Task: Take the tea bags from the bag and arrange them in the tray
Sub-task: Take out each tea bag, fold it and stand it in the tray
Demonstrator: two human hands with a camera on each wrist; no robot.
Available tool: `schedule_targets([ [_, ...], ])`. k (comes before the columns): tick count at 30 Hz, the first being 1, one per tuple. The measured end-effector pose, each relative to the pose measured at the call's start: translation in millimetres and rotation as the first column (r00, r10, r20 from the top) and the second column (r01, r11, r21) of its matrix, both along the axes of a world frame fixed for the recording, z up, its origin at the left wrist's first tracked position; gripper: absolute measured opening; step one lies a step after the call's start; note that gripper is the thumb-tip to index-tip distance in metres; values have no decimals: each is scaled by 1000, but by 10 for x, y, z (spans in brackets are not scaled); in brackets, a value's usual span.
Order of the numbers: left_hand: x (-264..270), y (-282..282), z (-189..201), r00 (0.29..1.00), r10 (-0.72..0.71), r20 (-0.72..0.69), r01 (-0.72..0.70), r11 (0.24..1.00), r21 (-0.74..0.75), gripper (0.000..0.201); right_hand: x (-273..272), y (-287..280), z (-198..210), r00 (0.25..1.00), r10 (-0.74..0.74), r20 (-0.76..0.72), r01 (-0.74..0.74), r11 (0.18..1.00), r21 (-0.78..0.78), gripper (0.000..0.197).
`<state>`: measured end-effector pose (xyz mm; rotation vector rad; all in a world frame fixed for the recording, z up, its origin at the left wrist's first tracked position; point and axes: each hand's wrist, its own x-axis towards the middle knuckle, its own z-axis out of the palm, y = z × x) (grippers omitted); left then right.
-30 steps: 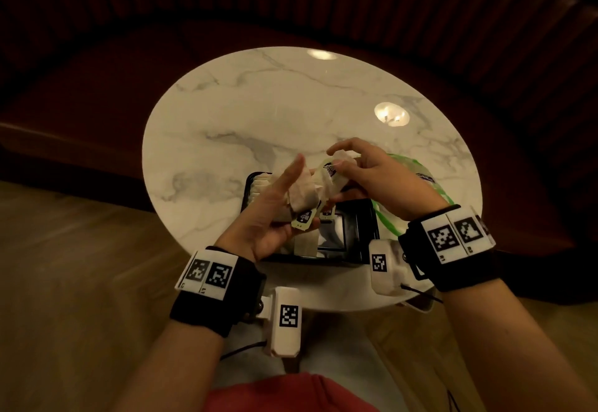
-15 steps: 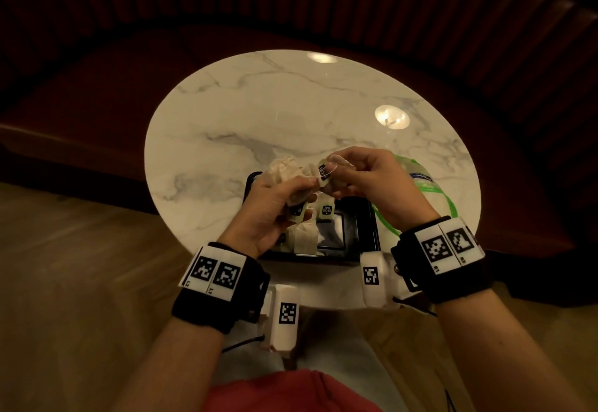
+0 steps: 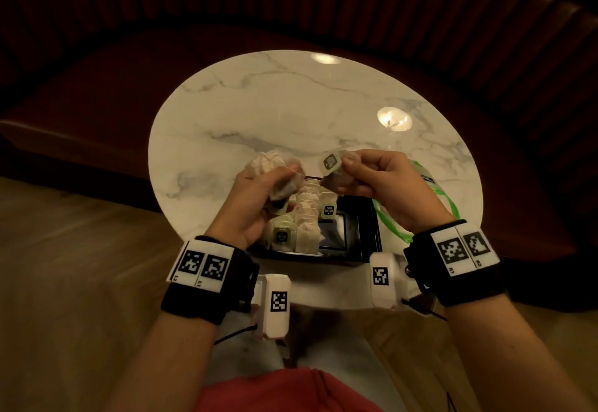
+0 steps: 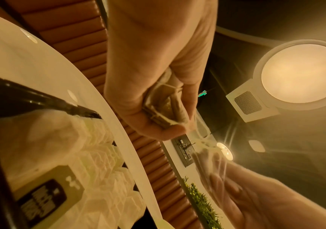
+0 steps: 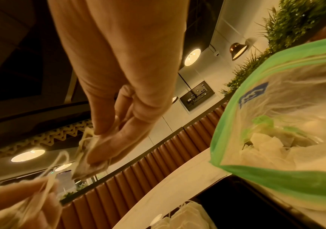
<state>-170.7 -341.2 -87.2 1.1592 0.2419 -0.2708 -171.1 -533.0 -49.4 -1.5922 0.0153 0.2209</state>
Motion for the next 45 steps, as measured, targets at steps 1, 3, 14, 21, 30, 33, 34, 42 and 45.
schedule_targets([
  [1, 11, 33, -5, 1000, 19, -5, -19, 1000, -5, 6, -2, -11, -2, 1000, -16, -5, 16, 1000, 8, 22],
  [3, 34, 100, -16, 999, 52, -11, -52, 998, -22, 8, -5, -20, 2, 999, -38, -9, 38, 999, 12, 25],
  [14, -24, 185, -61, 999, 36, -35, -37, 999, -34, 5, -51, -21, -53, 994, -69, -85, 80, 988, 132, 34],
  [21, -94, 20, -55, 998, -42, -47, 42, 999, -6, 8, -86, 75, -41, 998, -35, -43, 43, 977, 208, 26],
  [30, -100, -34, -35, 998, 4, -57, -4, 1000, 0, 13, -68, 111, -45, 996, -54, 77, 44, 992, 117, 11],
  [33, -104, -35, -41, 998, -4, -60, 4, 1000, 9, 11, -59, 60, -47, 994, 1, 109, -3, 1000, 13, 17],
  [34, -104, -35, -46, 998, -6, -64, 7, 1000, 12, 9, -60, 39, -38, 993, 25, 115, -22, 1000, -22, 20],
  [42, -95, -44, -58, 991, 43, -124, -48, 998, -39, 3, -79, 9, 55, 993, 62, 99, -58, 998, -37, 47],
  [45, -79, 5, -70, 982, 104, -160, -119, 990, -81, 4, -81, 0, 92, 993, 55, 103, -52, 998, -29, 47],
])
